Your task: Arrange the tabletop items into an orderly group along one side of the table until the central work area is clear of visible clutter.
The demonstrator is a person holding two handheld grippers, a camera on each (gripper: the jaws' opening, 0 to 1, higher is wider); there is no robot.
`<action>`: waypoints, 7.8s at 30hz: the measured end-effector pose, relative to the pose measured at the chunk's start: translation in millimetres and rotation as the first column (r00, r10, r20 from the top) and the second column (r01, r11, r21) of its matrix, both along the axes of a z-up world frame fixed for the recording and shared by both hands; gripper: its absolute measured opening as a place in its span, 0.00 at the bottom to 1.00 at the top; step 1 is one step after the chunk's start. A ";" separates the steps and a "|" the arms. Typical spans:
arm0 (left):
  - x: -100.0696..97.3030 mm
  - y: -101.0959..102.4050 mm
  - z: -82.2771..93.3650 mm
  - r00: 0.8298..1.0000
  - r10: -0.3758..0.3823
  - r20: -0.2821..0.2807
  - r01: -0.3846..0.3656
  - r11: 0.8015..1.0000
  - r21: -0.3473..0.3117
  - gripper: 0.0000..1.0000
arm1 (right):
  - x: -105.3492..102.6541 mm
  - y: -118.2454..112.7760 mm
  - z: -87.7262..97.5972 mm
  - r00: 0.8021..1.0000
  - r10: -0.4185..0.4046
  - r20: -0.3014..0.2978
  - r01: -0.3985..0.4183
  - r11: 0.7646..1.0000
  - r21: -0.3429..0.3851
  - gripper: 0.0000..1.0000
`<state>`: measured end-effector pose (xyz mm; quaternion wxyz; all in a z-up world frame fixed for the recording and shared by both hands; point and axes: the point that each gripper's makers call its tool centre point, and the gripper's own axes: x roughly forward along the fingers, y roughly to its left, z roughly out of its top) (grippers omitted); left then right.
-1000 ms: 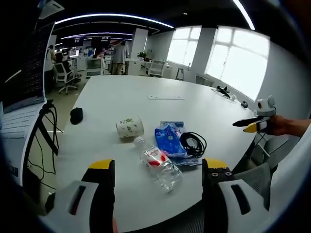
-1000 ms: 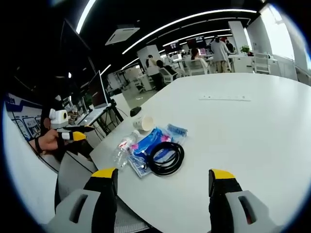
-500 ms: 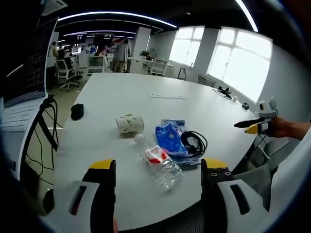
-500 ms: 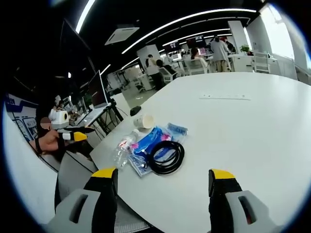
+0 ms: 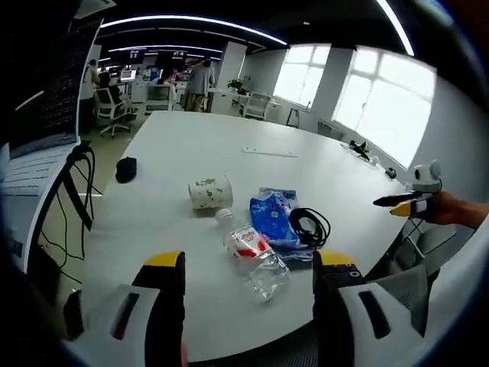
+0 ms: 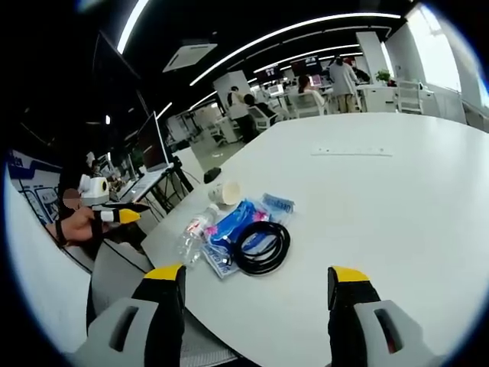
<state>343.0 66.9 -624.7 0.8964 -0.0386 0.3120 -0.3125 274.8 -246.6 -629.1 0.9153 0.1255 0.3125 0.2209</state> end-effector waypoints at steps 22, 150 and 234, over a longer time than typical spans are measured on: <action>8.2 -13.4 -13.0 0.997 0.049 -0.057 -0.051 0.998 -0.031 0.64 | -6.0 -2.7 -3.8 1.000 -0.019 -0.014 0.019 1.000 0.011 0.76; -16.1 -10.6 -126.2 0.816 0.282 -0.505 -0.244 0.959 0.141 0.41 | -8.6 -2.9 -13.7 0.997 -0.044 -0.061 0.047 0.997 0.058 0.73; 37.3 -9.7 -72.4 0.951 0.233 -0.205 -0.194 0.961 0.195 0.39 | -6.1 0.5 -11.7 0.998 -0.034 -0.059 0.039 0.997 0.073 0.73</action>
